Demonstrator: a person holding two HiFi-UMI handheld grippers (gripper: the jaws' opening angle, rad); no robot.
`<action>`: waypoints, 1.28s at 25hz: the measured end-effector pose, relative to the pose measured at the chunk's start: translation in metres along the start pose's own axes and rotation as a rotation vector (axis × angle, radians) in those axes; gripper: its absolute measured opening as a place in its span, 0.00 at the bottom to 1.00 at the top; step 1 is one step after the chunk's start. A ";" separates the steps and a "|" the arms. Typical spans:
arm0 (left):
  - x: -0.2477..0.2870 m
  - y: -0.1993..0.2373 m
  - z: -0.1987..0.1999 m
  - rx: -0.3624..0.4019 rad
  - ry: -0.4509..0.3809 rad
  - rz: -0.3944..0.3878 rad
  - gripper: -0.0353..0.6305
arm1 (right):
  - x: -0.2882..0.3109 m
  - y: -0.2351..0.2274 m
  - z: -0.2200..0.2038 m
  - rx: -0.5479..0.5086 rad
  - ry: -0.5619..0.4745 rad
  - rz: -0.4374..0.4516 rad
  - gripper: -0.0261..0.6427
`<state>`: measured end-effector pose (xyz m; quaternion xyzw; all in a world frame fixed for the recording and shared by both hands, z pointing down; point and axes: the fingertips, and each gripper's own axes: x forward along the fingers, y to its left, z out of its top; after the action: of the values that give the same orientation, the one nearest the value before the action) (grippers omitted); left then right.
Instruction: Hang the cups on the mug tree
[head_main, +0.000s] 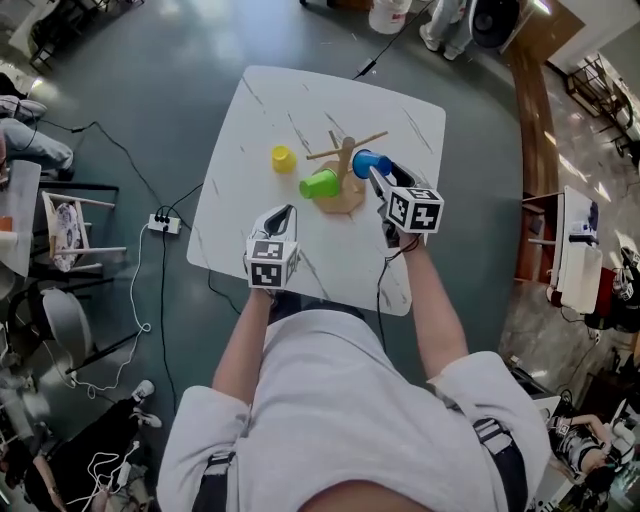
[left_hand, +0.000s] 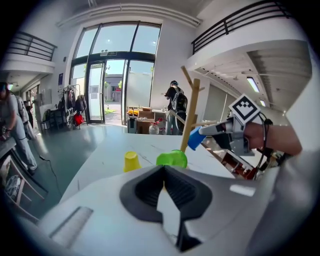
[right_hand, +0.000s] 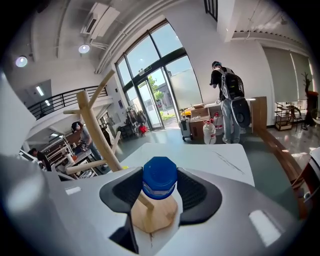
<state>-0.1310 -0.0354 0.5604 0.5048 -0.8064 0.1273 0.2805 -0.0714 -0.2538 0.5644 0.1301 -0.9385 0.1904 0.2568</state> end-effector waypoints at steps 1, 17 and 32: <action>-0.001 0.003 0.000 -0.003 0.000 0.008 0.06 | 0.003 0.001 0.001 0.000 -0.001 0.004 0.37; -0.012 0.048 0.002 -0.048 -0.005 0.104 0.06 | 0.044 0.012 0.012 -0.014 0.001 0.022 0.38; -0.001 0.069 0.005 -0.069 -0.002 0.054 0.06 | 0.041 0.001 -0.008 0.031 0.002 -0.031 0.45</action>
<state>-0.1933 -0.0059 0.5614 0.4728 -0.8240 0.1064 0.2935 -0.1028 -0.2556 0.5926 0.1483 -0.9331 0.2012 0.2584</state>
